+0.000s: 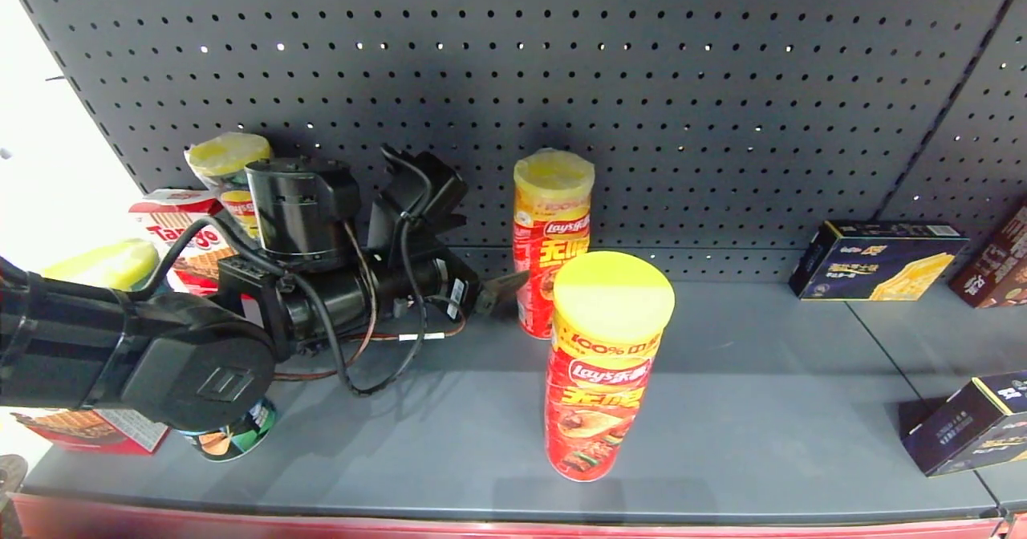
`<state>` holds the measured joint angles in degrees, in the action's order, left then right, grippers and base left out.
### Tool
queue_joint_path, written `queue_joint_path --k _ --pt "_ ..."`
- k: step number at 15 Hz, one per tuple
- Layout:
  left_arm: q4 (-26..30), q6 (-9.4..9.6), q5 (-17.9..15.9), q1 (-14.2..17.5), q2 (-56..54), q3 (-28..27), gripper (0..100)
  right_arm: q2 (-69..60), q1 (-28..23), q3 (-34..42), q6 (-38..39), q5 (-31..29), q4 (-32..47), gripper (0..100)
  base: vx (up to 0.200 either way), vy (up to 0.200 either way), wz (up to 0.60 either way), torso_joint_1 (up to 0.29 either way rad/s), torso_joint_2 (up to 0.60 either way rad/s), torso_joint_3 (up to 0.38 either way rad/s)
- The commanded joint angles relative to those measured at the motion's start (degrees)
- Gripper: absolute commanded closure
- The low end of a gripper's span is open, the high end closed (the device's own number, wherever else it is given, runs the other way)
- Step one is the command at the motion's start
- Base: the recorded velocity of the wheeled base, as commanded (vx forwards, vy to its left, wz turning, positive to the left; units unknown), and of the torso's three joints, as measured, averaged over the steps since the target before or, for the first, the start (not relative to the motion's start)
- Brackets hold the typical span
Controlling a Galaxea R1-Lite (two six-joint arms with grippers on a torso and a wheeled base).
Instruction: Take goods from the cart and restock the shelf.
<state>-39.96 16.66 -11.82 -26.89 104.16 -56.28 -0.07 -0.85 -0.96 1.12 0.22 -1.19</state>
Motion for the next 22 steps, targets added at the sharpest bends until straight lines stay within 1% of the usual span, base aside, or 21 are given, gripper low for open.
queue_joint_path --k 1,6,11,13,22 --pt "0.1 0.03 0.4 0.0 0.9 -0.3 0 0.1 0.0 0.0 0.0 0.0 0.0 0 0.000 0.000 0.00 0.000 0.00 0.000" --pt "0.1 -0.05 2.3 0.5 1.8 -0.9 0 0.1 0.0 0.0 0.0 0.0 0.0 0 0.000 0.000 0.00 0.000 0.00 0.000" --pt "0.1 -0.05 2.9 0.8 2.0 -1.2 0 0.1 0.0 0.0 0.0 0.0 0.0 0 0.000 0.000 0.00 0.000 0.00 0.000" --pt "0.1 -0.14 3.9 0.9 2.1 -1.3 0 0.1 0.0 0.0 0.0 0.0 0.0 0 0.000 0.000 0.00 0.000 0.00 0.000" --pt "0.1 -0.40 4.5 1.0 2.5 -1.5 0 0.1 0.0 0.0 0.0 0.0 0.0 0 0.000 0.000 0.00 0.000 0.00 0.000"
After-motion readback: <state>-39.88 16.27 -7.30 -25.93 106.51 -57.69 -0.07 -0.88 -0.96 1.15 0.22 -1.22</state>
